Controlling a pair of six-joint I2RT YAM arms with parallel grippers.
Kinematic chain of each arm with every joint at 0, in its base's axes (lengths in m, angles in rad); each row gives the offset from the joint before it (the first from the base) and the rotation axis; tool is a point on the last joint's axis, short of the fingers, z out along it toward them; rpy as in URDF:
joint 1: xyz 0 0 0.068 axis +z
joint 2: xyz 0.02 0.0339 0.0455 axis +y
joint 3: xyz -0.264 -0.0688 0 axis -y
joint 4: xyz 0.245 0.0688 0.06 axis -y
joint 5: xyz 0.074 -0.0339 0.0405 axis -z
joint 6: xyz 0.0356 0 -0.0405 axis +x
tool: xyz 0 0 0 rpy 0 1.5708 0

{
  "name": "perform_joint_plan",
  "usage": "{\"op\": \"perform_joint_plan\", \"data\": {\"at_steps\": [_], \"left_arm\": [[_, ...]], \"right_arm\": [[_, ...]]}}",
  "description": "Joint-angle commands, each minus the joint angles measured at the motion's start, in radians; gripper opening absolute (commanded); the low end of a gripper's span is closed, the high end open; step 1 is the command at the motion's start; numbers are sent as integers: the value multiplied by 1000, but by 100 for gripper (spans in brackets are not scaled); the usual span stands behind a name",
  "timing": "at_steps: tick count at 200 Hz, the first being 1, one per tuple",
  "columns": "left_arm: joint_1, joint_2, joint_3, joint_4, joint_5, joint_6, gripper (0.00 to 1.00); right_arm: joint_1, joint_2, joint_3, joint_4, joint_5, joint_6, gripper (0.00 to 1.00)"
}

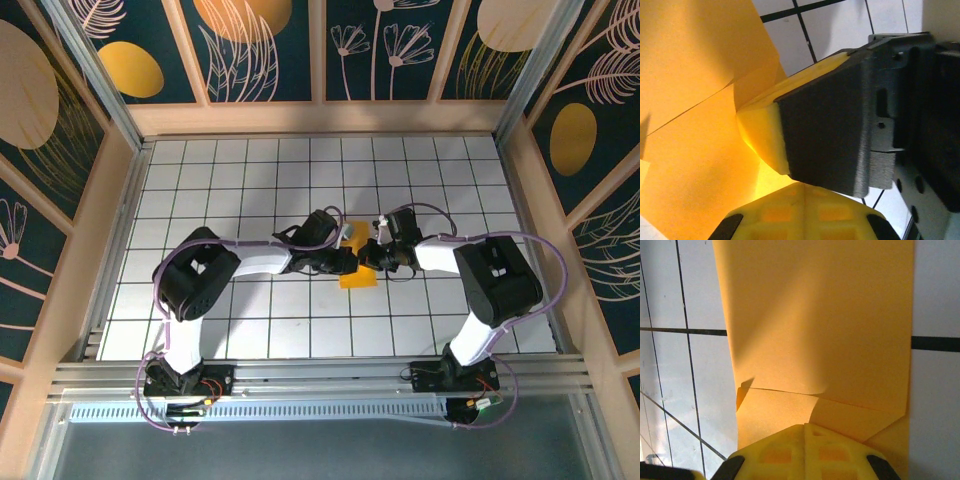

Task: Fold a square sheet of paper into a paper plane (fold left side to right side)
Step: Fold the triangle a second time at the center of the table.

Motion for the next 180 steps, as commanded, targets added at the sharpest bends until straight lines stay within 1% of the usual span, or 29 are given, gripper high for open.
{"op": "perform_joint_plan", "data": {"at_steps": [1,73,169,180], "left_arm": [[4,46,23,-19,2,13,2],[5,82,1,-37,-7,37,2],[-2,16,-102,-45,27,121,3],[-3,10,-138,-42,30,125,3]], "right_arm": [[3,45,-19,-66,39,-5,0],[4,50,-19,-71,47,-10,0],[-1,66,-10,-91,61,-26,0],[-4,67,-11,-94,62,-28,0]]}}
